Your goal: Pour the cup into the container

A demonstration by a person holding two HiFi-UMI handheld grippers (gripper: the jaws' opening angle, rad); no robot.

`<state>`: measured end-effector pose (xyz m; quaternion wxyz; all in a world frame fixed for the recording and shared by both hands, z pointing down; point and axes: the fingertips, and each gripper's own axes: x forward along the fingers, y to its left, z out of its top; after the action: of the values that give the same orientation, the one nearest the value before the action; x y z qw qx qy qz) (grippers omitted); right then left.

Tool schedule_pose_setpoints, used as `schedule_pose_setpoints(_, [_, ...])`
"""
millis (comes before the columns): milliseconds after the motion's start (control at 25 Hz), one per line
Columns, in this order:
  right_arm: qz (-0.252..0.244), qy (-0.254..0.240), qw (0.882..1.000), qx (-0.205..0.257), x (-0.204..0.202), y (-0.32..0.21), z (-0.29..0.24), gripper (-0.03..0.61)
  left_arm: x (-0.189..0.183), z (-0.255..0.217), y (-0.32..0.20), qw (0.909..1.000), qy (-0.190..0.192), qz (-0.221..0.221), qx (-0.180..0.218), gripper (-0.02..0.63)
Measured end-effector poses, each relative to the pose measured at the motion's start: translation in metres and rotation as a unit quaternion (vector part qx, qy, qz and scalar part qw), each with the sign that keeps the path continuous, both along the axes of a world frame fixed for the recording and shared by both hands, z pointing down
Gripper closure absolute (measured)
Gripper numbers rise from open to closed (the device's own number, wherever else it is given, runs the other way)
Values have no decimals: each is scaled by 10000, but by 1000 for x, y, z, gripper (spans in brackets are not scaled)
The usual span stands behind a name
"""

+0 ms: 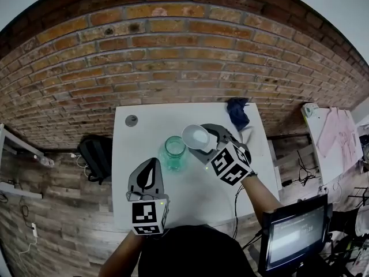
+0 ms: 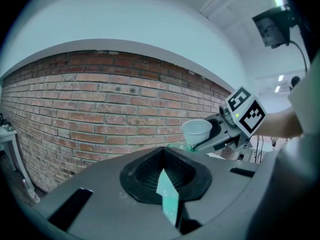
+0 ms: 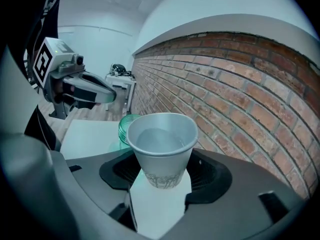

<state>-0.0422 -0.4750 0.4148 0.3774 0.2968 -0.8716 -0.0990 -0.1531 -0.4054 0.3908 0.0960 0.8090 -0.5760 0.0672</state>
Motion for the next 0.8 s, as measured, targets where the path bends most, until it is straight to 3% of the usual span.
schedule_pose_setpoints(480, [-277,1074,9935,248,-7,-5,5,298,-6,3,-7,9999,156,22,18,617])
schedule_pose_setpoints(800, [-356,1463,9874,488,-6,-6,4,298,-7,5,-9,9998,193,7,12,617])
